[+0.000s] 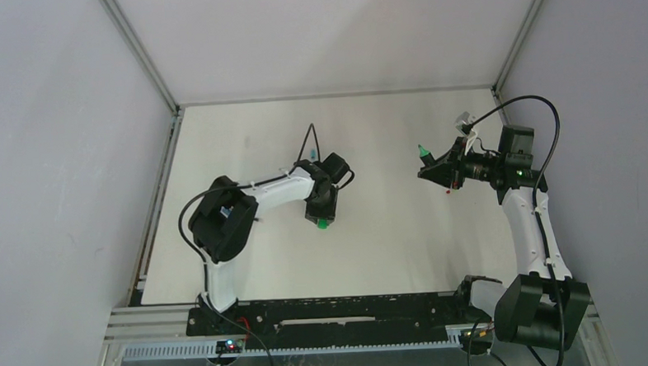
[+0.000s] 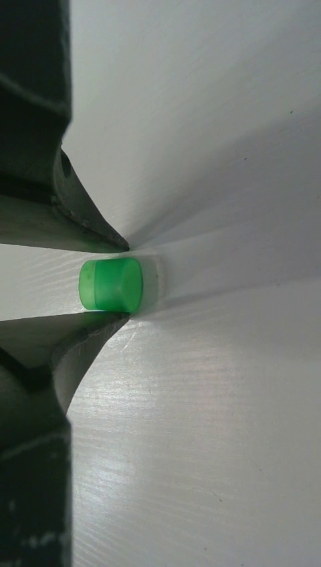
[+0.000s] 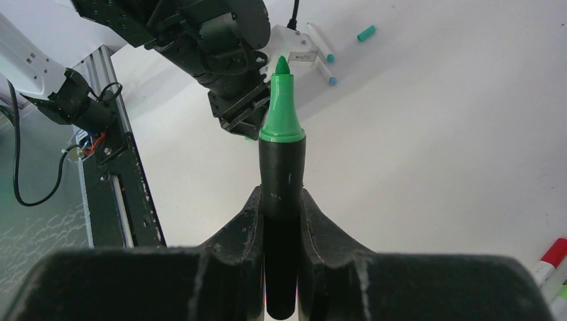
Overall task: Insert the pens into the pen caps
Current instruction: Insert the pen cap onto the pen.
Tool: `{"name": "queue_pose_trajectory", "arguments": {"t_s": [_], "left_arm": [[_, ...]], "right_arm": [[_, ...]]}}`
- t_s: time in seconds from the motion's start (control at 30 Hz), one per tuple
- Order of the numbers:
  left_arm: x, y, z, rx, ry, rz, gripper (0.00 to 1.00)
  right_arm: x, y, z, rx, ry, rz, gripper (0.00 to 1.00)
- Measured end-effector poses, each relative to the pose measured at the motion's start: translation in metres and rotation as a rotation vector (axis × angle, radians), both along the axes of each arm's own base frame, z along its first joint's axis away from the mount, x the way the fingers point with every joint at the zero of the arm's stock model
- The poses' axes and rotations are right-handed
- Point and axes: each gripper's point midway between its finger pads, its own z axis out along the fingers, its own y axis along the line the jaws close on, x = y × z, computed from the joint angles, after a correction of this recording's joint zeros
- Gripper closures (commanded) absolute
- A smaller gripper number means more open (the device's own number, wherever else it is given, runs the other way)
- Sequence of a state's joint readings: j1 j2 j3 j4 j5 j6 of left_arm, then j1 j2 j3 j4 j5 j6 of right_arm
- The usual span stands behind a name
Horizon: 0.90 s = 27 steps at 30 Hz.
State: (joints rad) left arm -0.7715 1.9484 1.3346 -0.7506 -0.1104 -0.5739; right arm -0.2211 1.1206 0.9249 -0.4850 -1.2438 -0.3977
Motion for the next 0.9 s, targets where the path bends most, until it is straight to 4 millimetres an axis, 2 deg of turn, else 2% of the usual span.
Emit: {"name": "queue_pose_trajectory", "arguments": {"t_s": [0.3, 0.43, 0.6, 0.9], "left_arm": [[-0.0003, -0.0002, -0.0003, -0.001, 0.027, -0.021, 0.60], [-0.0002, -0.0001, -0.0005, -0.003, 0.037, -0.027, 0.68], [0.0002, -0.0013, -0.0002, -0.010, 0.042, -0.028, 0.83], [0.0062, -0.0068, 0.0055, -0.076, -0.029, -0.027, 0.95]], "right_arm": [[-0.0004, 0.0001, -0.0003, 0.001, 0.003, 0.000, 1.00], [-0.0005, 0.0001, -0.0004, 0.001, 0.004, 0.000, 1.00], [-0.0006, 0.0001, -0.0004, 0.001, 0.005, 0.000, 1.00], [-0.0046, 0.0027, 0.0010, 0.016, 0.005, 0.022, 1.00]]}}
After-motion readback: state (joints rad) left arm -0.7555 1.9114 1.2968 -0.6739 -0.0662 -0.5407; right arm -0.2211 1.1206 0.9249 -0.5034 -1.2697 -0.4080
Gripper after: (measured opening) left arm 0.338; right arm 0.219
